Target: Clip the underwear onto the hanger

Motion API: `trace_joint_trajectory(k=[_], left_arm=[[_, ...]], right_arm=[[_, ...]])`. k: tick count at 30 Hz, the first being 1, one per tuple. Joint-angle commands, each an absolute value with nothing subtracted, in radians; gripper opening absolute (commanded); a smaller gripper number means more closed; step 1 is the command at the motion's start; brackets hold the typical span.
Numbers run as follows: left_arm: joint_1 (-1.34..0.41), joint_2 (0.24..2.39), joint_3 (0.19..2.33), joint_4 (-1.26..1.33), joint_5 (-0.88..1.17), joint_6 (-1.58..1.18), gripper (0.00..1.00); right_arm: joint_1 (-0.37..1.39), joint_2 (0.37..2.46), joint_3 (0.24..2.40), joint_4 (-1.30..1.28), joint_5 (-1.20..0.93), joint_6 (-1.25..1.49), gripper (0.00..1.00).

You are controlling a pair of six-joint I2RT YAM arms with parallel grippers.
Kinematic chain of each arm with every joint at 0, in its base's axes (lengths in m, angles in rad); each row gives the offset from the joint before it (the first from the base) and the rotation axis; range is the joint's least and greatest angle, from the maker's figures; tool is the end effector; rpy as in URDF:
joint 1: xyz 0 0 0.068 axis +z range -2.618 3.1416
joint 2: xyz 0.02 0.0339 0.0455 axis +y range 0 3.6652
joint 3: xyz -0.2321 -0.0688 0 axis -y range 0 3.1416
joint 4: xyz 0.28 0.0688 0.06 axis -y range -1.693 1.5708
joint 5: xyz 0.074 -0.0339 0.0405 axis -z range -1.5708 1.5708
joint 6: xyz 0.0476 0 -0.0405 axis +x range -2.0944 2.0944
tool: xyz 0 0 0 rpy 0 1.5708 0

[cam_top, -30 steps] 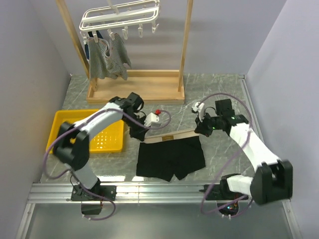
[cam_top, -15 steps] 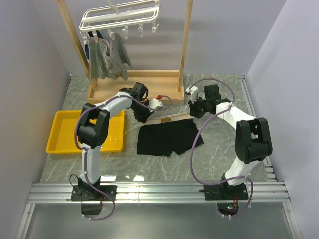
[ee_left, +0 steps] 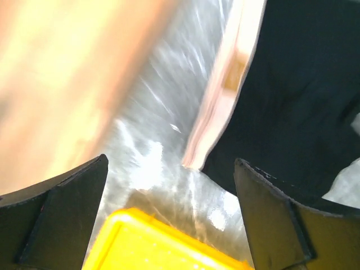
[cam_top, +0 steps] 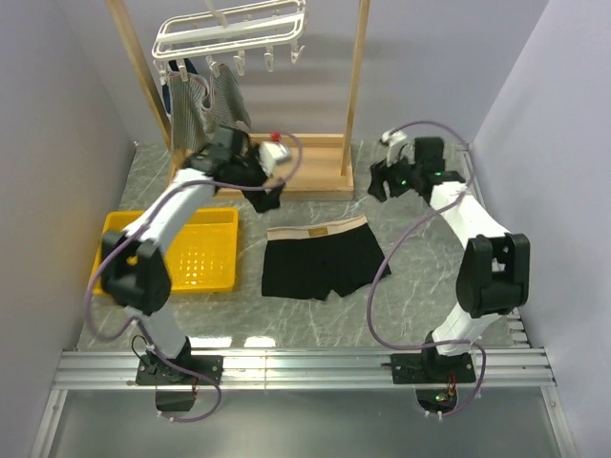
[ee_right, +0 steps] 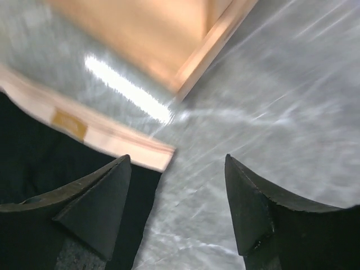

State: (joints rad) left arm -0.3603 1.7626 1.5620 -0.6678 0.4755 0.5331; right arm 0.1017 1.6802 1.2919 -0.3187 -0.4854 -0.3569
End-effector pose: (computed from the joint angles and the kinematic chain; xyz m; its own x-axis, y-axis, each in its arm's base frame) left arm 0.3907 -0.1705 0.2556 -0.3152 0.6016 -0.7340 0.8713 0.4900 0.0274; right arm 0.4111 0.0643 0.2183 -0.4508 -0.3566 -0.8183 -0.6406 0.7677 0.0183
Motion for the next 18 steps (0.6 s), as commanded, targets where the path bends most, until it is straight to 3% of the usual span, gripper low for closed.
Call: trace_joint_trajectory(k=[1, 6, 7, 13, 17, 18], left_arm=[[-0.298, 1.539, 1.530, -0.475, 0.611, 0.268, 0.99], [-0.250, 1.352, 1.390, -0.166, 0.396, -0.101, 0.99], [-0.241, 1.324, 1.387, -0.143, 0.288, -0.179, 0.99], [-0.166, 1.380, 1.523, -0.097, 0.337, -0.288, 0.98], [-0.160, 1.391, 1.519, 0.056, 0.371, -0.290, 0.95], [-0.160, 1.402, 1.525, 0.098, 0.371, -0.291, 0.88]], right_arm=[[0.066, 1.553, 1.397, -0.262, -0.561, -0.252, 0.75], [0.071, 1.493, 1.492, -0.146, -0.661, -0.164, 0.87], [0.071, 1.488, 1.506, -0.108, -0.667, -0.062, 0.97], [0.099, 1.555, 1.581, 0.158, -0.842, 0.239, 0.99], [0.211, 1.601, 1.649, 0.150, -0.700, 0.149, 0.99], [0.238, 1.595, 1.637, 0.203, -0.672, 0.123, 1.00]])
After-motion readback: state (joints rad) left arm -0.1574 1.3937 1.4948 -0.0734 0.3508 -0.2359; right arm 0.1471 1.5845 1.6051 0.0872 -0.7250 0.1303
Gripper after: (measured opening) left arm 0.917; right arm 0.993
